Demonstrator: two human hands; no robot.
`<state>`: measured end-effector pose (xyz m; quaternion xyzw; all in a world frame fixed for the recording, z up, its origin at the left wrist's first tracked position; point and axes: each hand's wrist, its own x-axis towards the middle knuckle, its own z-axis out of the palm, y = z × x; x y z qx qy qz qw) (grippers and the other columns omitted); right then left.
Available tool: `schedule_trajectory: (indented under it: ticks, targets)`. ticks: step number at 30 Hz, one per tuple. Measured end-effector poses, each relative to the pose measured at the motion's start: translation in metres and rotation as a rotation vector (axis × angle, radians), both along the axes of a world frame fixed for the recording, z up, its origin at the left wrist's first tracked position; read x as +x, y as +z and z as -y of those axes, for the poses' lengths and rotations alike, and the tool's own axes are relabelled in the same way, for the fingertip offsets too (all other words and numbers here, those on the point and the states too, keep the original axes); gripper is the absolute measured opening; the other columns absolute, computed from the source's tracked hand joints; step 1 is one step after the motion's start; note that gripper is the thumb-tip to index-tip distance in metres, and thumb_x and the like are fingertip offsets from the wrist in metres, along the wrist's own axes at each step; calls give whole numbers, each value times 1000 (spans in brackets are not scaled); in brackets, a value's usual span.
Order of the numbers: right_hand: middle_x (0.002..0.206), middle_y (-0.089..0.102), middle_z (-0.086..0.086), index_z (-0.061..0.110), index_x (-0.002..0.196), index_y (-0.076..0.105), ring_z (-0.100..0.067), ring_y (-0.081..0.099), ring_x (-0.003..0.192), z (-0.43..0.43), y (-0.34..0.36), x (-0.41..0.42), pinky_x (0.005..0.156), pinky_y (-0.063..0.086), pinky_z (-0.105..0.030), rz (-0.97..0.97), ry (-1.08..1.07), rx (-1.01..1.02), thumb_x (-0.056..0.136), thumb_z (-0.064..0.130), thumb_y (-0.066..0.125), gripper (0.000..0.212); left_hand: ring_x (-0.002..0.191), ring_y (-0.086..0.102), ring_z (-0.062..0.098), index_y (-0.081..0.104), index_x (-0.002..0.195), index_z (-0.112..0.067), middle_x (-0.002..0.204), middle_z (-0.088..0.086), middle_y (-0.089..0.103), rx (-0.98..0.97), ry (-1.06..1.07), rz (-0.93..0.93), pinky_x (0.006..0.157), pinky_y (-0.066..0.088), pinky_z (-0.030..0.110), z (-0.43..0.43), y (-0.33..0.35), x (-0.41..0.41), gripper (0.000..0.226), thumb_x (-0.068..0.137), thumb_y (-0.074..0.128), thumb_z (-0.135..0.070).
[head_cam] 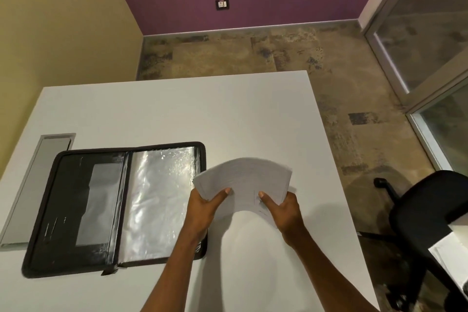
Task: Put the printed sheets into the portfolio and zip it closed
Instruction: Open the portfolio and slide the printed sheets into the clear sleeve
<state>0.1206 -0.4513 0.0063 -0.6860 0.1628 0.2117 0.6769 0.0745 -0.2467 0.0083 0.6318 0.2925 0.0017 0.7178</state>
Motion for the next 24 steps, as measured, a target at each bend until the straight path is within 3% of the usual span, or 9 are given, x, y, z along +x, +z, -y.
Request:
schedule_trajectory:
  ticks: [2, 8, 11, 15, 18, 22, 24]
  targets:
    - [83, 79, 7, 21, 90, 72, -12, 76, 86, 1, -3, -5, 73, 59, -20, -35, -41, -2, 85, 9, 83, 17, 105, 73, 27, 69, 123, -14, 112, 7, 77, -16, -18, -14, 86, 61, 44, 2, -3, -7, 42, 84, 84, -10]
    - [94, 71, 3, 23, 92, 59, -11, 68, 85, 2, -2, -10, 77, 54, -25, -69, -116, 9, 81, 8, 86, 33, 105, 73, 31, 74, 116, -13, 111, 12, 77, -72, -31, -15, 94, 58, 54, 7, -4, -16, 33, 85, 83, -7]
    - [93, 78, 3, 23, 98, 68, -18, 74, 93, 5, -5, -14, 71, 57, -18, -21, -78, 30, 81, 6, 85, 30, 103, 74, 29, 79, 108, -19, 108, 10, 78, -73, -42, -35, 96, 56, 54, 10, -5, -20, 27, 84, 84, -7]
    - [81, 77, 4, 19, 92, 68, -12, 74, 83, 7, -4, -15, 65, 56, -13, -24, -82, 42, 82, 1, 83, 25, 103, 74, 27, 79, 107, -25, 109, 8, 78, -61, -24, -17, 92, 58, 49, 13, -3, -20, 31, 84, 83, -3]
    - [90, 81, 6, 19, 97, 72, -12, 76, 89, 11, -10, -18, 69, 58, -15, -24, -50, 45, 82, 4, 84, 24, 105, 74, 26, 78, 109, -27, 110, 6, 78, -39, -50, -38, 94, 58, 49, 13, -6, -23, 32, 84, 84, -8]
    - [97, 81, 0, 17, 101, 75, -16, 77, 90, 15, -9, -12, 80, 62, -28, -41, 40, -17, 81, 14, 86, 23, 105, 74, 26, 73, 119, -20, 112, 5, 78, 3, -78, -81, 95, 57, 56, 9, -2, -25, 42, 80, 90, -21]
    - [104, 81, -1, 14, 111, 75, -17, 77, 94, 15, -4, -5, 89, 63, -38, -27, 174, -78, 81, 21, 87, 34, 102, 75, 25, 74, 118, -18, 109, 4, 79, 11, -116, -90, 94, 58, 54, 0, 3, -26, 42, 80, 89, -25]
